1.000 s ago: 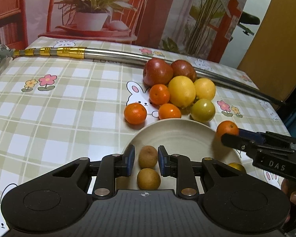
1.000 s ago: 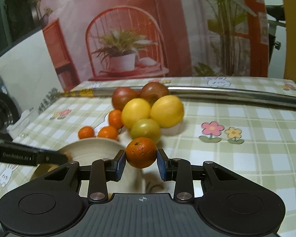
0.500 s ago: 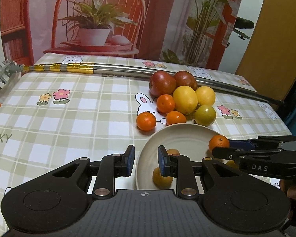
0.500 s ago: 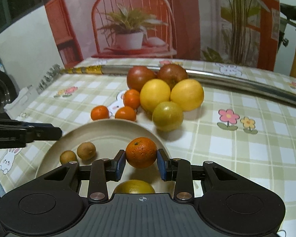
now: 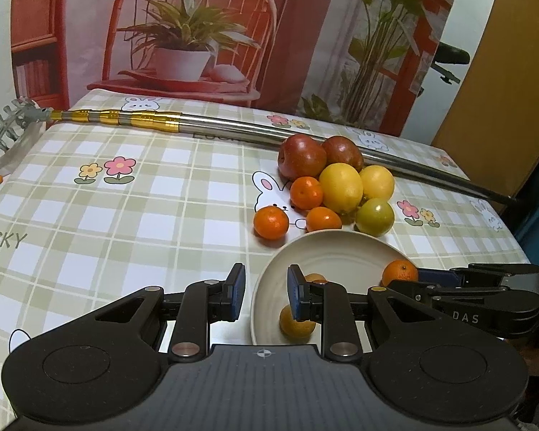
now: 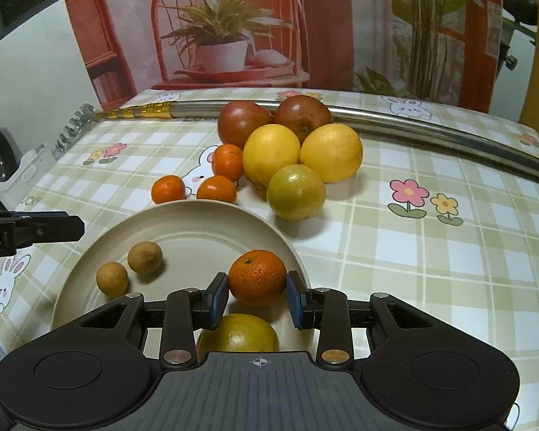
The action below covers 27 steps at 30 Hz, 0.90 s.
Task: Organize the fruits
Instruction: 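Carry the mandarin over the plate with the right tool and release it, then move the left tool to the fruit pile and grasp a mandarin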
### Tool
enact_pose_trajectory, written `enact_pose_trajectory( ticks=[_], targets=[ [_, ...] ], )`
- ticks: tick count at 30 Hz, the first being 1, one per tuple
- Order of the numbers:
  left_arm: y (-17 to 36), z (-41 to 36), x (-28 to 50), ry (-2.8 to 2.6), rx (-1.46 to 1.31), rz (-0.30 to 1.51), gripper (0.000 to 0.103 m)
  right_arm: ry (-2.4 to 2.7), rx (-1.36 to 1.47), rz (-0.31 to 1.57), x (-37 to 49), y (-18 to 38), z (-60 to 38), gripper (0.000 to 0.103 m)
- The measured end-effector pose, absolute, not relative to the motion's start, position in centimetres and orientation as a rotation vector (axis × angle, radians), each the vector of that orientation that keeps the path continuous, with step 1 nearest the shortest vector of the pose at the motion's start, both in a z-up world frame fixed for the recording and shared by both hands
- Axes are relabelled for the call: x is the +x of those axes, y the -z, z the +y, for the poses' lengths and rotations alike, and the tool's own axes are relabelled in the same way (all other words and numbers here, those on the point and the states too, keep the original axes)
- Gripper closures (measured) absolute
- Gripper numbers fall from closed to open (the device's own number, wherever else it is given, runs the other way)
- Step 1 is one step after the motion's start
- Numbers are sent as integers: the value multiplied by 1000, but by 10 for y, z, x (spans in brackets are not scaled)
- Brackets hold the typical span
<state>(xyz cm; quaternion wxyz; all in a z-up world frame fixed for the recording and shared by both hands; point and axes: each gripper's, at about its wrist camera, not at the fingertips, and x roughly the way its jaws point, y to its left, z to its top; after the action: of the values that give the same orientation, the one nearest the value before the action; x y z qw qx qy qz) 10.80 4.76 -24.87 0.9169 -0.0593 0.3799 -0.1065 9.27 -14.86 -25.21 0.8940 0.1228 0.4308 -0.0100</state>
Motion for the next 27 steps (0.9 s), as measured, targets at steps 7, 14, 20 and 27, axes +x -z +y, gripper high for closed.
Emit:
enact_pose_trajectory(
  ticks=[7,14,20,27],
  targets=[
    [239,46,101,215,-115,761,76,31,250,889,88,248,-150,70],
    [227,45,91,214,-112,733,76,52,254,838,80,231,-158,70],
    [216,44,83,208,-109,710,76,83,260,789,69,218,-164,70],
    [204,50,81,188,-130,704,76,87,257,729,58,199,-166,70]
  ],
)
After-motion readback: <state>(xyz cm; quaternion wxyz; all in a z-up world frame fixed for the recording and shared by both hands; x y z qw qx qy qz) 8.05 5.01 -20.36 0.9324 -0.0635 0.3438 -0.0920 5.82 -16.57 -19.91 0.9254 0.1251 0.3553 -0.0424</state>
